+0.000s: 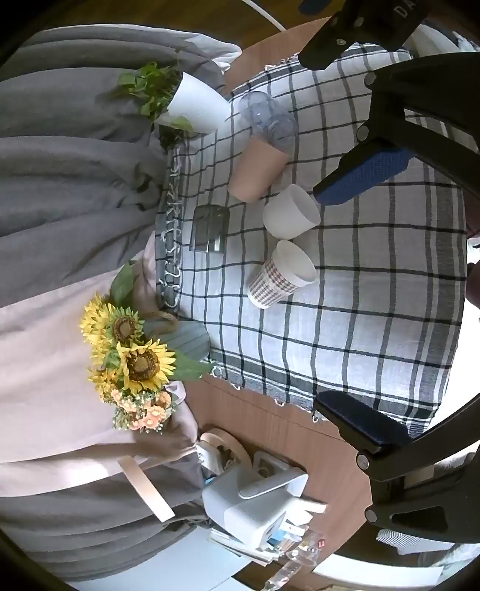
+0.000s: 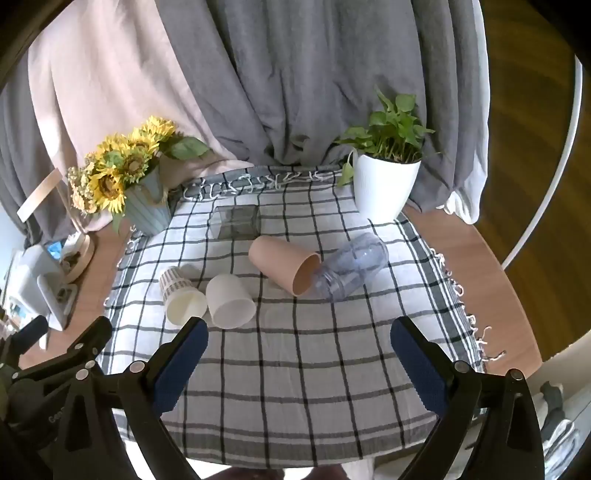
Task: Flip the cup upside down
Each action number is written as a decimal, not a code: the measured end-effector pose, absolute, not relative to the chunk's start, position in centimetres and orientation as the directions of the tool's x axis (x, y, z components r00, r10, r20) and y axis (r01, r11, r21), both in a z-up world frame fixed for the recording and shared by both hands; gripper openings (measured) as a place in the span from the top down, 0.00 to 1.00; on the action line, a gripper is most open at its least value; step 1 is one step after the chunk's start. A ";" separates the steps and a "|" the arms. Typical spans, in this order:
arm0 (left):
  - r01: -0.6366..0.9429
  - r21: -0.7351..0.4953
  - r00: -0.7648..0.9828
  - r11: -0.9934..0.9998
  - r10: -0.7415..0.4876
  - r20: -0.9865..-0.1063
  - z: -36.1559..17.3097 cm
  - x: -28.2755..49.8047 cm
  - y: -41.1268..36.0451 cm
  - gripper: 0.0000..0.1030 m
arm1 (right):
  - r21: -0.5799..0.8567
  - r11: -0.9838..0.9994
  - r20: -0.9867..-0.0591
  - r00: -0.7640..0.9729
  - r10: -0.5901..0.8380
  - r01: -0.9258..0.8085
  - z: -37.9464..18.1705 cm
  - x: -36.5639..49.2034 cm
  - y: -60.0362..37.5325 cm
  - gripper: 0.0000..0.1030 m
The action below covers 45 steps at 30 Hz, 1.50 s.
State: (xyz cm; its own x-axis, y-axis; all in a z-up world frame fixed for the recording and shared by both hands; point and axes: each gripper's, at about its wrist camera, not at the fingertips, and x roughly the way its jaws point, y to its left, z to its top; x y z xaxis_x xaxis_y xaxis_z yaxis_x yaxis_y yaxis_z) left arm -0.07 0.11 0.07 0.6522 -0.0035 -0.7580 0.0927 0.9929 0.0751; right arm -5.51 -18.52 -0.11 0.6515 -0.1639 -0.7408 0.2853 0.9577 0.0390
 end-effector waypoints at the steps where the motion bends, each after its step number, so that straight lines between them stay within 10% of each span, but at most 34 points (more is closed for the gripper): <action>1: 0.089 0.112 0.651 0.990 0.027 -0.758 0.1 0.0 -0.2 0.00 | 0.039 0.958 -0.740 0.652 -0.164 0.286 -0.1 -5.5 -18.5 0.03; 45: 0.092 0.089 0.635 0.992 0.011 -0.772 -0.6 0.2 -0.1 0.00 | 0.043 0.957 -0.743 0.650 -0.160 0.286 -0.1 -5.3 -18.3 0.03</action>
